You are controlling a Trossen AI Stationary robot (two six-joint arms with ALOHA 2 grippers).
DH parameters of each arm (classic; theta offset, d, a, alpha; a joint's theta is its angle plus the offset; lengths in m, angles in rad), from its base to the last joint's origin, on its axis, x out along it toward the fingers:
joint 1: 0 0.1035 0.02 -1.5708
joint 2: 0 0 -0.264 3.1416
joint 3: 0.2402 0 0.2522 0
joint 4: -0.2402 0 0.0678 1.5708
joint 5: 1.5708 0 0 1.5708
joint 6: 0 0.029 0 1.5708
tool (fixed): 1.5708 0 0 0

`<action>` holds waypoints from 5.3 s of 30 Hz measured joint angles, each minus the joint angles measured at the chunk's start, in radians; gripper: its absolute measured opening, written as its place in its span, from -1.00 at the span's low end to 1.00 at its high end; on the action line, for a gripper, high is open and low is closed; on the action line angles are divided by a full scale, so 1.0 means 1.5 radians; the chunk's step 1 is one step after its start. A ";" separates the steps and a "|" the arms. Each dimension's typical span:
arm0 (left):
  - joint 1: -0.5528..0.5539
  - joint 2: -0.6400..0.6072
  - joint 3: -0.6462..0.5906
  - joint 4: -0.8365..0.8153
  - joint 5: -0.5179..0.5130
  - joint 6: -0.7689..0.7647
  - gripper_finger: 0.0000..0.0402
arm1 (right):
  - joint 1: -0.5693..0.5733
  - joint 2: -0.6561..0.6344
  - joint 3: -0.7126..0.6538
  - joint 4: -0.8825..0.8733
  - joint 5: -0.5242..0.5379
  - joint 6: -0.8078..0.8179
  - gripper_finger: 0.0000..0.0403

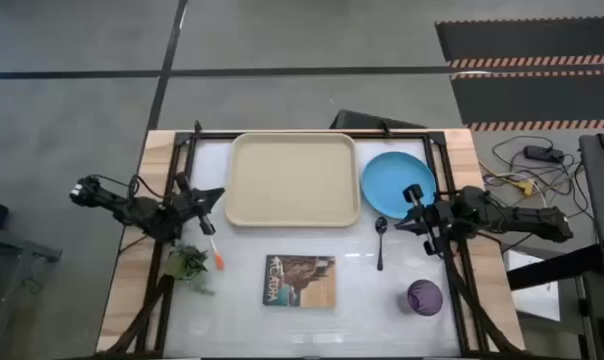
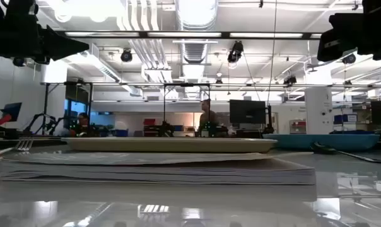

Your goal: Pick and place plate/cup/fork/spoon on tray

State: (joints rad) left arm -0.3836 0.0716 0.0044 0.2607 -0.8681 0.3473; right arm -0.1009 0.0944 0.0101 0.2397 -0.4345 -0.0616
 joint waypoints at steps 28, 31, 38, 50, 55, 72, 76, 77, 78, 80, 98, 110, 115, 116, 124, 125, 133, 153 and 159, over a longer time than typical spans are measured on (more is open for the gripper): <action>0.000 0.000 0.000 0.000 0.000 0.000 -1.00 | 0.000 0.000 0.000 0.000 0.000 0.000 -0.96; 0.000 0.000 0.000 0.000 0.000 0.000 -1.00 | 0.000 0.000 0.000 0.000 0.000 0.000 -0.96; 0.000 0.000 0.000 0.000 0.000 0.000 -1.00 | 0.000 0.000 0.000 0.000 0.000 0.001 -0.96; 0.000 0.000 0.000 0.000 0.000 0.000 -1.00 | 0.000 0.000 0.000 0.000 0.000 0.001 -0.96; 0.000 0.000 0.000 0.000 0.000 0.000 -1.00 | 0.000 0.000 0.000 0.000 0.000 0.000 -0.96; 0.000 0.000 0.000 0.000 0.000 0.000 -1.00 | 0.000 0.000 0.000 0.000 0.000 0.000 -0.96; 0.000 0.000 0.000 0.000 0.000 0.000 -1.00 | 0.000 0.000 0.000 0.000 0.000 0.000 -0.96; 0.000 0.000 0.000 0.000 0.000 0.000 -1.00 | 0.000 0.000 0.000 0.002 0.000 0.000 -0.96; 0.000 0.000 0.000 0.000 0.000 0.000 -1.00 | 0.000 0.000 0.000 0.005 0.000 0.000 -0.96; 0.000 0.000 0.000 0.000 0.000 0.000 -1.00 | 0.000 0.000 0.000 0.011 0.000 0.001 -0.96; 0.000 0.000 0.000 0.065 0.009 -0.197 -1.00 | 0.000 0.000 0.045 0.039 0.015 0.233 -0.96; 0.002 0.006 0.000 0.134 0.014 -0.460 -1.00 | 0.000 0.000 0.095 0.055 0.111 0.199 -0.96; 0.002 0.042 0.007 0.168 0.010 -0.473 -1.00 | 0.000 0.000 0.101 0.073 0.111 0.159 -0.96; 0.002 0.057 0.014 0.163 0.002 -0.480 -1.00 | 0.000 0.000 0.101 0.077 0.113 0.151 -0.96; 0.002 0.231 0.100 0.164 -0.060 -0.561 -1.00 | 0.000 0.000 0.112 0.109 0.122 0.107 -0.96; 0.002 0.257 0.113 0.166 -0.066 -0.575 -1.00 | 0.000 0.000 0.113 0.108 0.124 0.099 -0.96; 0.002 0.441 0.243 0.057 -0.069 -0.736 -1.00 | 0.000 0.000 0.126 0.108 0.167 0.040 -0.96; 0.059 0.804 0.636 -0.928 0.417 -1.437 -1.00 | 0.000 0.010 0.144 0.103 0.222 -0.043 -0.96; 0.075 0.848 0.615 -0.965 0.477 -1.448 -1.00 | 0.000 0.018 0.144 0.102 0.222 -0.046 -0.96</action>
State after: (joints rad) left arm -0.2715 1.3431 0.9273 -1.1866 -0.1528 -1.8242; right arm -0.1009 0.1210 0.2254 0.3928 -0.1017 -0.1310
